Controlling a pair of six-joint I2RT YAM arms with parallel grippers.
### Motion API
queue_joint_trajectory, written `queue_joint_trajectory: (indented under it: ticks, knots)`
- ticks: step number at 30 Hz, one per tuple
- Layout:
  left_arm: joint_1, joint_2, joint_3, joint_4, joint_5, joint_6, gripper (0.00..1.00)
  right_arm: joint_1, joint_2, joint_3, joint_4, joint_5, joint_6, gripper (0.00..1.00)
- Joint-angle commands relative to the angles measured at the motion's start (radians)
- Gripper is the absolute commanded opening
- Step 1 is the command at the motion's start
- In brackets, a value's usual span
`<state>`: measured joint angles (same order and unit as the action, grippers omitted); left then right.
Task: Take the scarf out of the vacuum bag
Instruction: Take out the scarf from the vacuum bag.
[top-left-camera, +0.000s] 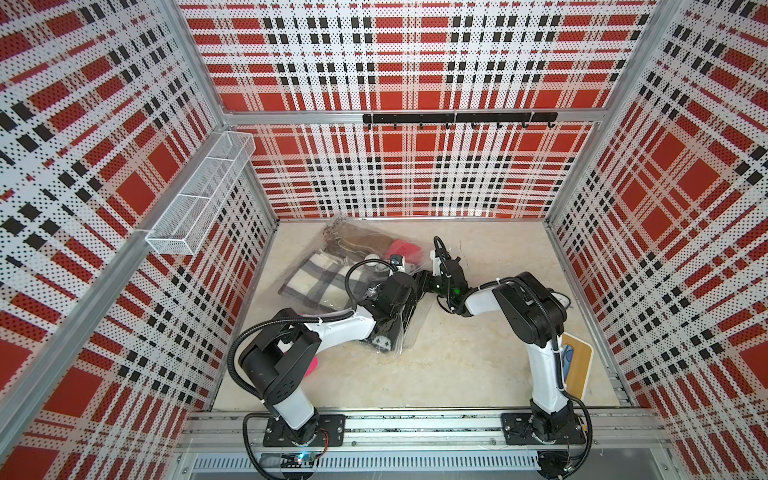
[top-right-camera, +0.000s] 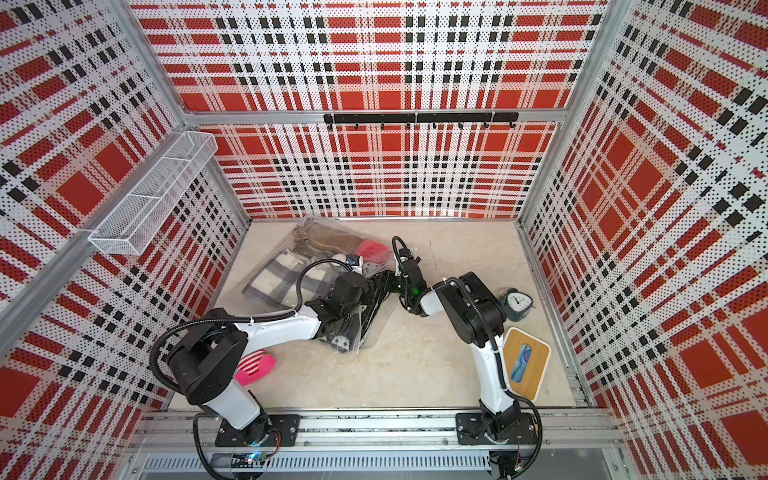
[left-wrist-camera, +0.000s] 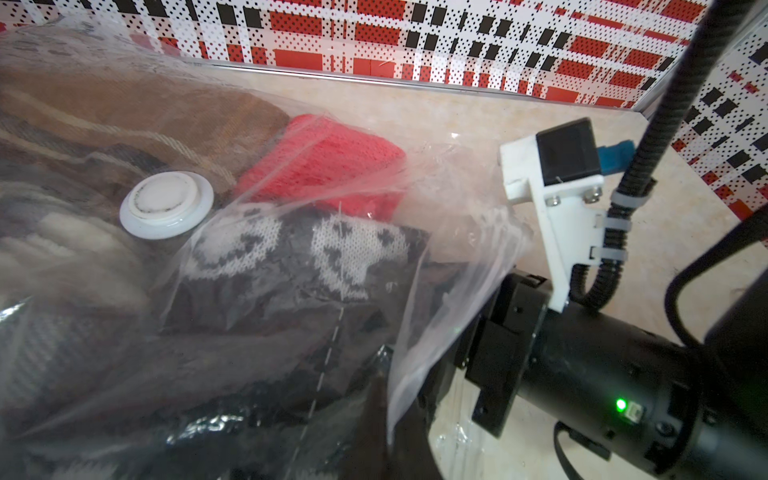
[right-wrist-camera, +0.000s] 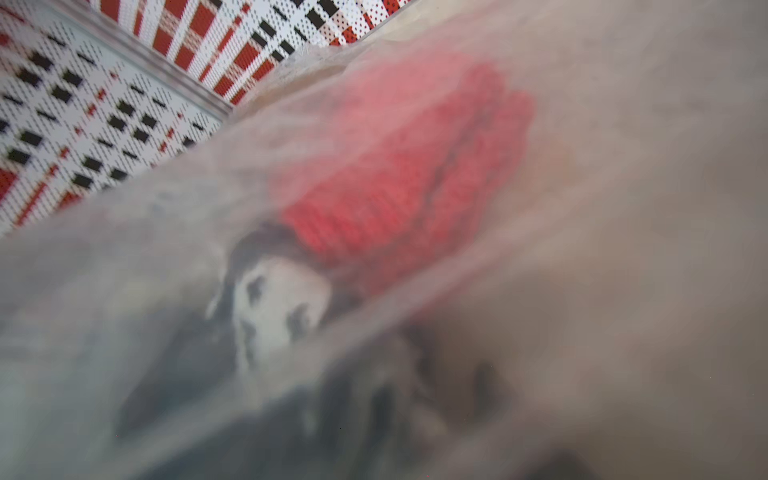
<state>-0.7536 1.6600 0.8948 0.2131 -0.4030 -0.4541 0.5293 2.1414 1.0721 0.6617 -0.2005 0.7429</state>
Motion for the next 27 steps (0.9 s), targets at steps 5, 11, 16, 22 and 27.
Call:
queue_joint_trajectory:
  ticks: [5, 11, 16, 22, 27]
  knots:
    - [0.013, 0.008, 0.002, 0.005, -0.001, 0.012, 0.00, 0.009, -0.034, -0.059, 0.092, 0.025, -0.001, 0.17]
    - [0.020, 0.006, -0.004, 0.009, -0.008, 0.007, 0.00, 0.002, -0.141, -0.160, 0.040, 0.046, -0.051, 0.04]
    - [0.026, 0.005, -0.003, -0.002, -0.033, 0.004, 0.00, -0.004, -0.229, -0.279, 0.065, 0.030, -0.052, 0.05]
    - [0.028, -0.018, -0.014, -0.001, -0.049, 0.008, 0.00, -0.034, -0.282, -0.391, 0.101, -0.081, -0.050, 0.05]
    - [0.026, -0.029, -0.013, -0.004, -0.057, 0.013, 0.00, -0.050, -0.322, -0.476, 0.136, -0.098, -0.065, 0.18]
